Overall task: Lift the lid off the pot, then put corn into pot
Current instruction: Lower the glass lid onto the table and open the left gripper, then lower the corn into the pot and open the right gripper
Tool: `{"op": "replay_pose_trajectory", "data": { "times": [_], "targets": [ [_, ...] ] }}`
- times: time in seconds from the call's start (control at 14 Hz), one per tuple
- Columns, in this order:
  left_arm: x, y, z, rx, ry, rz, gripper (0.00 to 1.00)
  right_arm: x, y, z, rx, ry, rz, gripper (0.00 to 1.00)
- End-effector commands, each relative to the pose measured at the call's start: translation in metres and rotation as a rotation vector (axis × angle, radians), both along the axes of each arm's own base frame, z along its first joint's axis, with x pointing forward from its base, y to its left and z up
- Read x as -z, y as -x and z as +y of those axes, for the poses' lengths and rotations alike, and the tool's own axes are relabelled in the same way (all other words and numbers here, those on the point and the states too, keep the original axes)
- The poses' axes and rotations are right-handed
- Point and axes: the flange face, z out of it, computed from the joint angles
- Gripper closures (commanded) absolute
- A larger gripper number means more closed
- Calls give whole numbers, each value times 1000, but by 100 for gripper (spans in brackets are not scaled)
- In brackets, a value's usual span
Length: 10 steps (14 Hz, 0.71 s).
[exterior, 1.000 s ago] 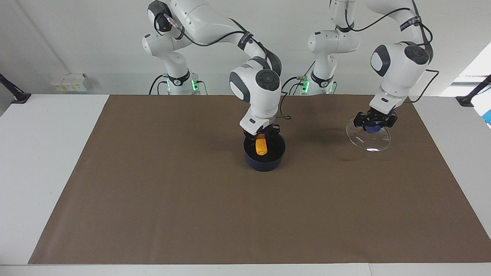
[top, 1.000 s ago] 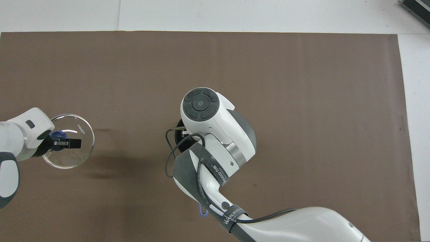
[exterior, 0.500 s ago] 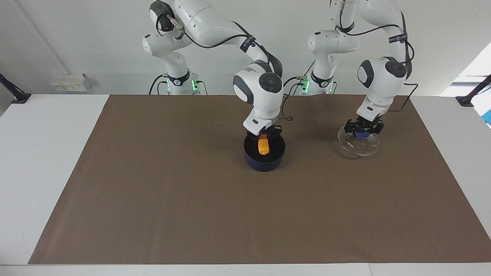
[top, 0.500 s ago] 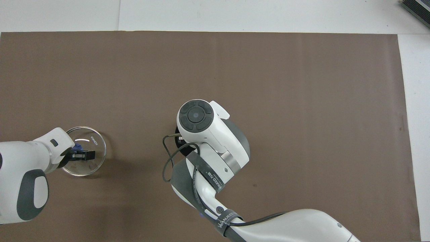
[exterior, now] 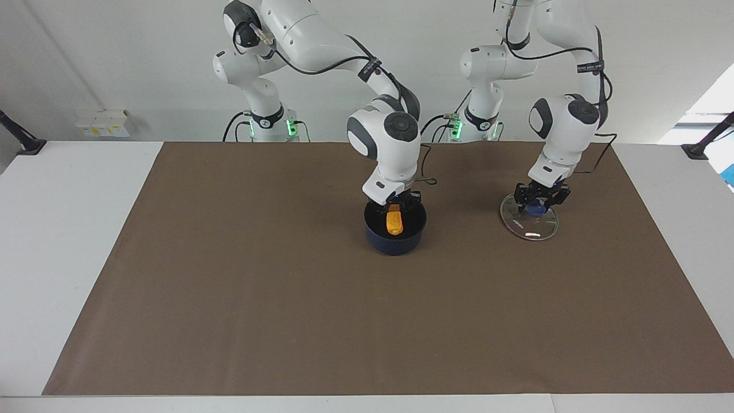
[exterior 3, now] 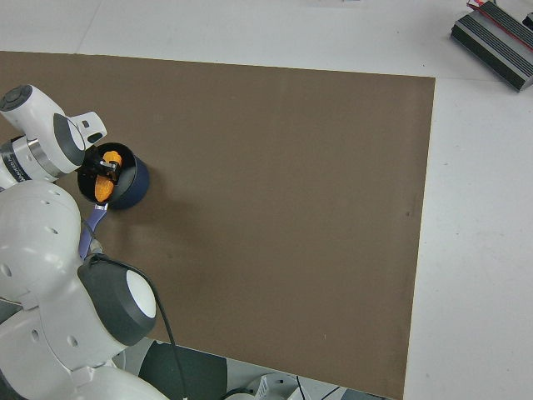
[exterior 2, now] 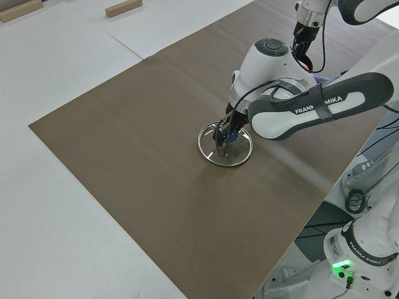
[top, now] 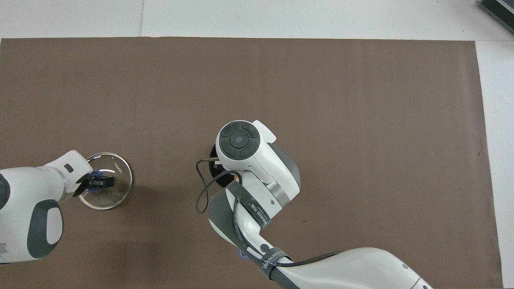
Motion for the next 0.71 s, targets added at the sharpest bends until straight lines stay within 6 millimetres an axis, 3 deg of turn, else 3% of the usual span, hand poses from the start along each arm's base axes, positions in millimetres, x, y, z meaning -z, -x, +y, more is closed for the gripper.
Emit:
{"op": "replay_pose_trajectory", "data": {
  "times": [0.0,0.36,0.43,0.5,0.64],
  "targets": [
    [-38,-33,-2,-15,11,30,0,-2,-5,-2,35,-24,-5,80],
    [-110,-84,-6,-97,68,59,0,8,-8,0,66,-91,-39,71],
    [-128,-90,-7,-101,82,67,0,11,-6,-1,68,-93,-37,64],
    [-145,-95,-8,-102,88,73,0,12,-9,-5,75,-90,-34,51],
    [-174,-100,-10,-93,88,93,0,11,-9,-5,77,-91,-35,0]
  ]
}}
